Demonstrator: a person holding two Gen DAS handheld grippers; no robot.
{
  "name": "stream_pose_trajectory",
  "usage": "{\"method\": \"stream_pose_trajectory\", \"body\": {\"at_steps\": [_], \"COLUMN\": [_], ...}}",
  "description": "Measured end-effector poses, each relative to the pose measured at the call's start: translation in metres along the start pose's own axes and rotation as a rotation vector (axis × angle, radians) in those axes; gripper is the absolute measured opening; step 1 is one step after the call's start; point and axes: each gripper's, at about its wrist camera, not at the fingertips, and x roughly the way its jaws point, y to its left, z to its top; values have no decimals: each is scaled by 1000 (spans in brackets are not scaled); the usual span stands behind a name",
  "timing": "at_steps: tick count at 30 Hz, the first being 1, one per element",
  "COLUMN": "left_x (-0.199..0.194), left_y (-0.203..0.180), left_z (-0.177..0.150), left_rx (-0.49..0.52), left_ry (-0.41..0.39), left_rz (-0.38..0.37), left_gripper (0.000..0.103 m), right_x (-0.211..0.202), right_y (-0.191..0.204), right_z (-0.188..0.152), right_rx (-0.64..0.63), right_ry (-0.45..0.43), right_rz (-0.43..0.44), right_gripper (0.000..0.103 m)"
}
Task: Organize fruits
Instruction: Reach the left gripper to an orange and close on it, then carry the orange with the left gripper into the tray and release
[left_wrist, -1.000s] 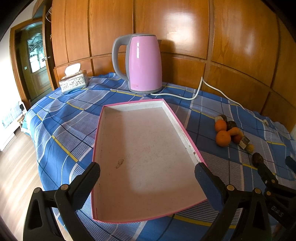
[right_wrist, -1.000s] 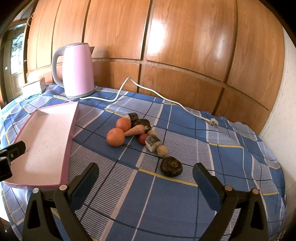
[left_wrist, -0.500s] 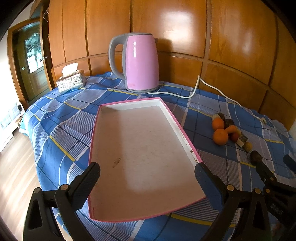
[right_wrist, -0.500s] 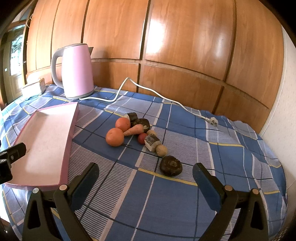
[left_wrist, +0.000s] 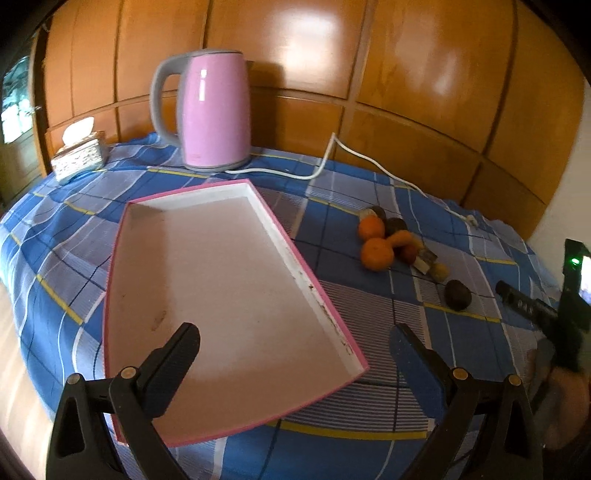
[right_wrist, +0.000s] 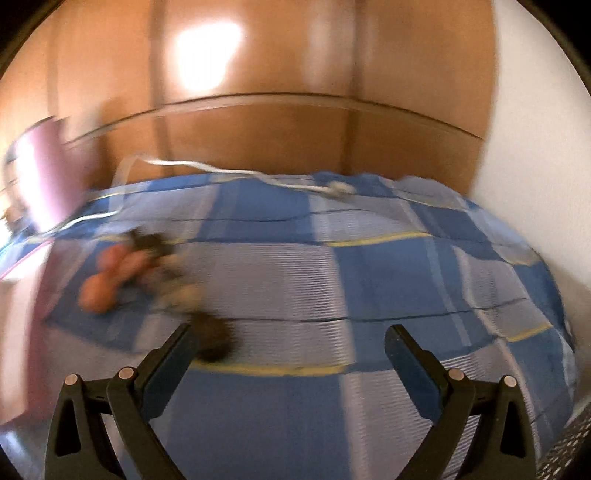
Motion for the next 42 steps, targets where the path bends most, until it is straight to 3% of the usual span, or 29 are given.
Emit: {"method": "stream_pose_trajectory", "body": {"at_steps": [6,9,14,17,22,24,28,36,38,42], "left_x": [9,23,40,55,83,99,123,164,173,171], "left_y": [-2,-14,-24,-32,-52,-59,-71,-97,-97,-94], "left_z": [20,31,45,55,69,77,87,85,83,78], "left_rx": [13,81,131,158,225,231,249,306,300,262], "left_ry": [25,53,78,136,157,184,235,309,329,316], "left_rz": [-99,-77,-101,-111,-85,-93,-122,-128,-130,-166], "left_gripper": [103,103,103,103,102,98,80,68,42,40], "right_x": [45,58,68,71,75,75,74,76,76,76], "right_y": [-67,-85,-118,-132,-127,-126,-125,-125,-125,-125], "right_z": [2,-5,-11,-13,-11,-11,-12,-11,-11,-11], "right_rx": [173,214,308,378,356,354,352,350,350,350], "right_ry": [84,117,175,193,197,198,197,197,197,197], "right_rz": [-141,-196,-256,-273,-291,-295,-299,-301,-301,-301], "right_gripper": [103,103,103,103,103,103,103,103,103,103]}}
